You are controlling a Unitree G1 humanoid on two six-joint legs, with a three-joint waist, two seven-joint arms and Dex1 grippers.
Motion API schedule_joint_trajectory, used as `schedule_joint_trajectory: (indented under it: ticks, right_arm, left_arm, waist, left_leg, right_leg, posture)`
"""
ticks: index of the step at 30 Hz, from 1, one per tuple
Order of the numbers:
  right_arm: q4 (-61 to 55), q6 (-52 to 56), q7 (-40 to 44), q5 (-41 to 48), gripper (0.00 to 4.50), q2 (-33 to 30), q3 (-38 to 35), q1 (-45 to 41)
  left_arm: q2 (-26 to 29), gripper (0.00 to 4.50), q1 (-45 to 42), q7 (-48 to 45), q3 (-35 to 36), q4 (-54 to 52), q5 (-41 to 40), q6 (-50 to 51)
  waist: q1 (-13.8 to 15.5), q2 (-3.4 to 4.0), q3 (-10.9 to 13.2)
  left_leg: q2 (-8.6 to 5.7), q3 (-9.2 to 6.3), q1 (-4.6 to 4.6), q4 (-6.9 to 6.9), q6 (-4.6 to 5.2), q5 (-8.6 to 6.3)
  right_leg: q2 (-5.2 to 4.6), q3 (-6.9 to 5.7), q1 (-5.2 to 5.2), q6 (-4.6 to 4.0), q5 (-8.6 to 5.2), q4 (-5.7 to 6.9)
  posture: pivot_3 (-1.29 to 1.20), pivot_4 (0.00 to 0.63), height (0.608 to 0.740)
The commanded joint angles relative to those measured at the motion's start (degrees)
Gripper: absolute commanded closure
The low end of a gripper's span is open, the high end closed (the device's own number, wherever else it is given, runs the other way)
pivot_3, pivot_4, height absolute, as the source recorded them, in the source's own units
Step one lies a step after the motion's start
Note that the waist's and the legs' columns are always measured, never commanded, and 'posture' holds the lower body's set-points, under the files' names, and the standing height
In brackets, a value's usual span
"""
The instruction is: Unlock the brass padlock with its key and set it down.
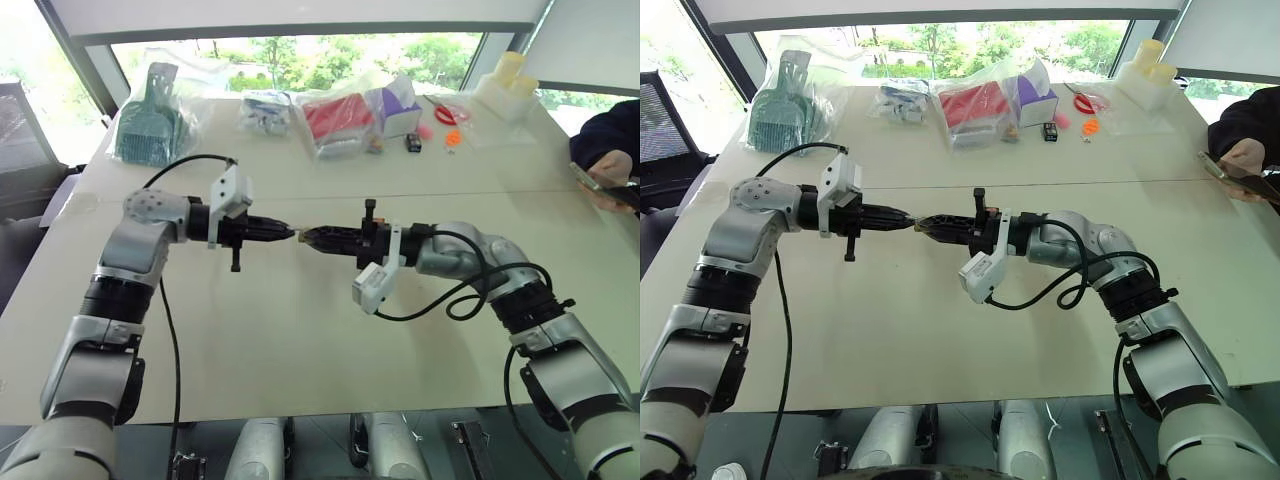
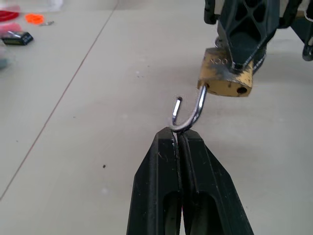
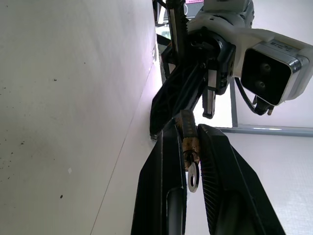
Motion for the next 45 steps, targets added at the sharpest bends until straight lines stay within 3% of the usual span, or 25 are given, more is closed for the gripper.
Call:
schedule_joint_trajectory:
  ticks: [1, 13, 27, 31, 35, 36, 39, 41, 43, 45]
  right_arm:
    - [-2.0, 0.1, -0.2, 1.3, 4.50, 0.1, -0.7, 0.0]
    - [1.2, 0.8, 0.4, -0.6, 4.50, -0.3, 0.6, 1.0]
    - [19.1, 0.9, -1.4, -4.4, 4.50, 0.9, 5.3, -2.6]
    - [20.2, 0.8, -1.1, -4.2, 2.65, 1.0, 5.7, -3.3]
    - [18.2, 0.1, 2.4, -2.2, 0.40, -0.4, 6.0, -2.3]
    - [17.2, 0.0, 3.6, -1.5, 0.02, -1.1, 6.0, -2.0]
    - [14.0, 1.0, 8.8, 3.3, 0.02, -3.3, 5.4, -0.9]
    - [9.7, 6.4, 16.1, 12.0, 0.02, -5.2, 3.8, 0.6]
    - [4.6, 16.5, 24.6, 22.1, 0.02, -6.0, 1.8, 2.8]
    - [-4.3, 33.2, 33.9, 34.1, 0.02, -7.2, -0.6, 5.8]
  left_arm:
    - [0.5, 4.43, -1.4, 0.1, 2.5, -0.6, -1.3, -0.6]
    - [3.9, 4.43, 3.3, 1.4, 4.9, -3.9, -1.0, -0.3]
    - [5.8, 4.43, 11.6, 5.8, 6.4, -13.0, -2.2, 2.1]
    - [5.9, 4.50, 13.3, 7.1, 6.3, -15.1, -2.2, 2.5]
    - [6.2, 4.50, 14.9, 7.9, 6.9, -17.9, -3.4, 4.4]
    - [6.6, 4.50, 15.3, 7.6, 7.0, -18.7, -3.8, 4.9]
    - [8.0, 4.50, 16.3, 6.9, 7.1, -20.0, -3.8, 5.2]
    - [8.7, 4.50, 16.7, 6.9, 7.3, -20.7, -3.9, 5.4]
    - [9.1, 4.50, 16.8, 7.1, 7.3, -20.6, -3.6, 5.0]
    - [9.3, 4.50, 17.1, 7.3, 7.2, -21.0, -3.6, 5.0]
  waist:
    - [-0.1, 0.00, 0.0]
    - [-0.2, 0.00, 0.0]
    - [-0.8, 0.00, 0.0]
    - [-1.0, 0.00, 0.0]
    - [-1.0, 0.01, 0.0]
    - [-1.0, 0.01, 0.0]
    - [-0.9, 0.01, 0.0]
    - [-0.8, 0.01, 0.0]
    - [-0.8, 0.01, 0.0]
    - [-0.9, 0.01, 0.0]
  left_leg:
    - [0.00, 0.00, 0.00, 0.00, 0.00, 0.00]
    - [0.01, -0.01, 0.02, -0.01, 0.00, 0.00]
    - [0.01, -0.01, 0.03, -0.04, -0.02, 0.01]
    - [0.02, -0.11, 0.04, -0.06, -0.03, 0.02]
    - [0.03, -0.19, 0.06, -0.06, -0.05, 0.03]
    - [0.03, -0.19, 0.08, -0.06, -0.04, 0.02]
    - [0.04, -0.20, 0.09, -0.07, -0.04, 0.02]
    - [0.03, -0.21, 0.09, -0.07, -0.04, 0.02]
    - [0.04, -0.22, 0.09, -0.06, -0.04, 0.02]
    - [0.06, -0.21, 0.14, -0.06, -0.04, 0.02]
  right_leg:
    - [0.00, 0.00, 0.00, 0.00, 0.00, 0.00]
    - [0.00, 0.01, 0.00, 0.00, 0.00, 0.01]
    - [0.00, 0.02, 0.00, -0.01, 0.00, 0.02]
    - [-0.01, 0.03, 0.00, -0.01, 0.00, 0.02]
    - [0.00, 0.03, 0.00, -0.01, 0.00, 0.02]
    - [-0.01, 0.05, 0.01, -0.01, 0.00, 0.02]
    - [-0.01, 0.06, 0.01, -0.01, 0.00, 0.02]
    - [-0.01, 0.06, 0.02, -0.01, 0.00, 0.02]
    - [-0.02, 0.06, 0.04, -0.01, 0.00, 0.02]
    - [-0.02, 0.05, 0.08, -0.01, 0.00, 0.02]
  posture:
    - [0.00, 0.150, 0.740]
    - [0.00, 0.150, 0.740]
    - [0.00, 0.150, 0.740]
    - [0.00, 0.150, 0.740]
    - [0.00, 0.150, 0.740]
    - [0.00, 0.150, 0.740]
    - [0.00, 0.150, 0.740]
    - [0.00, 0.150, 0.740]
    - [0.00, 0.150, 0.740]
    - [0.00, 0.150, 0.740]
